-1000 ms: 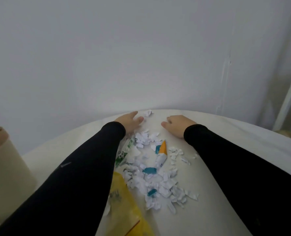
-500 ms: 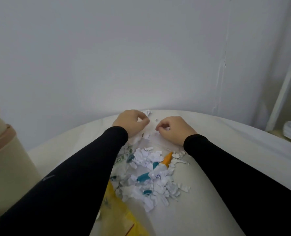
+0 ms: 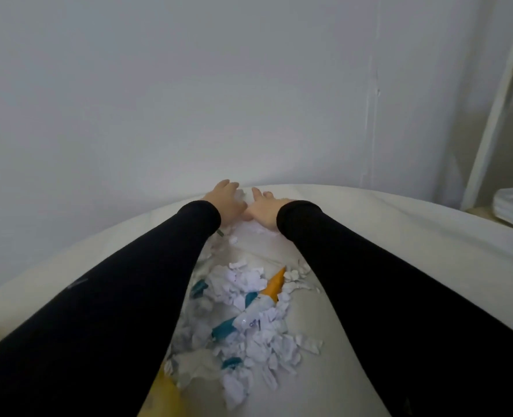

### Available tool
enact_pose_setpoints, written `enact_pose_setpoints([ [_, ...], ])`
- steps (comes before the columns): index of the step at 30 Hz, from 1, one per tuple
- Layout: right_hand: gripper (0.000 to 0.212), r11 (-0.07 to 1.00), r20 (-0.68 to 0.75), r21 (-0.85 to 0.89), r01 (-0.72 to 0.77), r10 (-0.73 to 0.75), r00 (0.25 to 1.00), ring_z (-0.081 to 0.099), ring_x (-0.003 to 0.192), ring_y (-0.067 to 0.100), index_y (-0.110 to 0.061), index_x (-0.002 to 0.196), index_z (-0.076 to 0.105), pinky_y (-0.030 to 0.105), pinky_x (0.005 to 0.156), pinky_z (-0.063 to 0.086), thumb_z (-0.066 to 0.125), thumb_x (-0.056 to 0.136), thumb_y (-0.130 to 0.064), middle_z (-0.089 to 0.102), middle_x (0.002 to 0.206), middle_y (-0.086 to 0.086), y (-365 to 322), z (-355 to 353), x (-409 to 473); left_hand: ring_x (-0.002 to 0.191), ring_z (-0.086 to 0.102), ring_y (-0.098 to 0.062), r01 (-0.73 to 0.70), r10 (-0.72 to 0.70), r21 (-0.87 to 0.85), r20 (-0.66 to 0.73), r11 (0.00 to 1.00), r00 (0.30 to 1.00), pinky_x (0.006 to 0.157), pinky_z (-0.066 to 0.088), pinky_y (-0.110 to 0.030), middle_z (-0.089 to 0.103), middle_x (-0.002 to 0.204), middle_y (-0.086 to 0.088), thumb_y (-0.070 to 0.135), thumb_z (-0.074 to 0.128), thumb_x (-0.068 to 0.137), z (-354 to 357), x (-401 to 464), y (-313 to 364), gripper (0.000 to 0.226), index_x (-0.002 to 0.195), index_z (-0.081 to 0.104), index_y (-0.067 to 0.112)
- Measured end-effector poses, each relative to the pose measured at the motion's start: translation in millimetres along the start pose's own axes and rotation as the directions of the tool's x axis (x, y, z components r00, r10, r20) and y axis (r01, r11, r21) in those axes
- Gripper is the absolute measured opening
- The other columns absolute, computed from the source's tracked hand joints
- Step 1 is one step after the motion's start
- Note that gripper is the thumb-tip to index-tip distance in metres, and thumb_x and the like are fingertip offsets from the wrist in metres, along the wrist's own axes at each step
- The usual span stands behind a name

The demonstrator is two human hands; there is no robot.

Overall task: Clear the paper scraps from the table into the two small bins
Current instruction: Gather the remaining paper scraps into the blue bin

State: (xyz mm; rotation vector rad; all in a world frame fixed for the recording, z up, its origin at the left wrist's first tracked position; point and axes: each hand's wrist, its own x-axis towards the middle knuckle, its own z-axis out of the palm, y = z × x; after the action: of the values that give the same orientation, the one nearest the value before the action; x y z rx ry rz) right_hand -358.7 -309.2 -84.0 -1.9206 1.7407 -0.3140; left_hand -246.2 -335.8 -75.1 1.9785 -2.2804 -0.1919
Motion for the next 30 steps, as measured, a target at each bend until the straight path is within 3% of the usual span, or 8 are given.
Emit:
enact_pose_setpoints([
  [4,0.071,0.998,-0.003,-0.062,-0.002,0.002,1.0,0.01,0.146,0.029,-0.019,0.152,0.0,0.048,0.116,0.016,0.027,0.091,-0.039,-0.01,0.16,-0.006,-9.2,5.7,4.1,0.132,0.038,-0.028,-0.019,0.019,-0.011,0.034,1.0,0.999,0.106,0.03,-0.032,0.04,0.145,-0.015,0.021,0.04,0.1,-6.9,-8.3,-1.7,0.045,0.14,0.038,0.002],
  [8,0.06,0.997,-0.016,-0.023,-0.073,0.073,0.997,0.033,0.135,0.032,-0.016,0.149,0.022,0.043,0.112,0.029,0.034,0.093,-0.037,0.025,0.155,0.008,-10.0,2.4,-2.4,0.129,0.044,-0.027,0.012,-0.012,-0.052,-0.009,0.999,1.0,0.103,0.033,-0.031,0.048,0.141,-0.009,0.03,0.037,0.1,-9.7,-16.7,-16.7,0.042,0.136,0.048,0.012],
  [12,0.05,0.998,-0.021,-0.046,-0.05,0.049,0.999,0.039,0.129,0.031,-0.015,0.14,0.04,0.035,0.107,0.033,0.036,0.095,-0.039,0.039,0.145,0.015,-12.1,-1.4,-21.2,0.094,0.059,-0.023,0.045,-0.045,-0.009,0.007,0.999,0.999,0.079,0.043,-0.028,0.06,0.097,-0.003,0.025,0.044,0.094,-10.6,-33.6,-30.4,0.018,0.092,0.06,0.019],
  [16,0.042,1.0,-0.061,-0.017,-0.007,0.006,0.998,0.047,0.121,0.031,-0.008,0.128,0.052,0.033,0.099,0.037,0.039,0.095,-0.031,0.049,0.137,0.016,-11.7,-4.1,-35.2,0.092,0.06,-0.024,0.037,-0.042,-0.028,-0.209,0.999,0.977,0.083,0.047,-0.032,0.064,0.094,-0.001,0.021,0.046,0.088,-19.8,-43.5,-30.6,0.021,0.088,0.066,0.017],
  [20,0.027,1.0,-0.177,0.004,0.014,-0.013,0.984,0.057,0.102,0.031,-0.011,0.102,0.061,0.03,0.084,0.042,0.043,0.091,-0.029,0.059,0.108,0.012,-2.5,3.5,-38.7,0.106,0.05,-0.025,0.008,-0.021,-0.03,-0.45,1.0,0.893,0.093,0.038,-0.038,0.054,0.113,-0.004,0.022,0.044,0.089,-24.0,-38.8,-26.2,0.025,0.107,0.061,0.019],
  [22,0.026,0.998,-0.223,-0.046,0.029,-0.039,0.974,0.056,0.096,0.03,-0.014,0.093,0.062,0.03,0.083,0.042,0.042,0.091,-0.03,0.058,0.102,0.01,1.6,7.1,-38.7,0.123,0.039,-0.025,-0.02,-0.02,-0.097,-0.392,0.995,0.92,0.101,0.034,-0.038,0.044,0.134,-0.005,0.02,0.044,0.091,-19.7,-30.5,-24.1,0.035,0.125,0.053,0.018],
  [25,0.035,0.983,-0.21,-0.172,0.069,-0.105,0.972,0.054,0.108,0.029,-0.016,0.11,0.065,0.036,0.095,0.036,0.037,0.095,-0.029,0.062,0.114,0.007,3.6,10.4,-37.1,0.136,0.031,-0.025,0.011,-0.026,-0.09,-0.163,0.996,0.986,0.111,0.029,-0.038,0.033,0.15,-0.005,0.024,0.039,0.094,-3.0,-13.9,-17.1,0.045,0.139,0.043,0.016],
  [30,0.039,0.965,-0.115,-0.251,0.073,-0.104,0.988,0.047,0.121,0.028,-0.016,0.125,0.055,0.042,0.104,0.027,0.03,0.099,-0.03,0.055,0.131,0.008,1.6,9.6,-35.7,0.111,0.056,-0.025,0.056,-0.06,-0.085,-0.044,0.995,0.997,0.092,0.043,-0.031,0.06,0.124,-0.005,0.024,0.038,0.094,8.2,-19.5,-11.2,0.036,0.121,0.059,0.014],
])
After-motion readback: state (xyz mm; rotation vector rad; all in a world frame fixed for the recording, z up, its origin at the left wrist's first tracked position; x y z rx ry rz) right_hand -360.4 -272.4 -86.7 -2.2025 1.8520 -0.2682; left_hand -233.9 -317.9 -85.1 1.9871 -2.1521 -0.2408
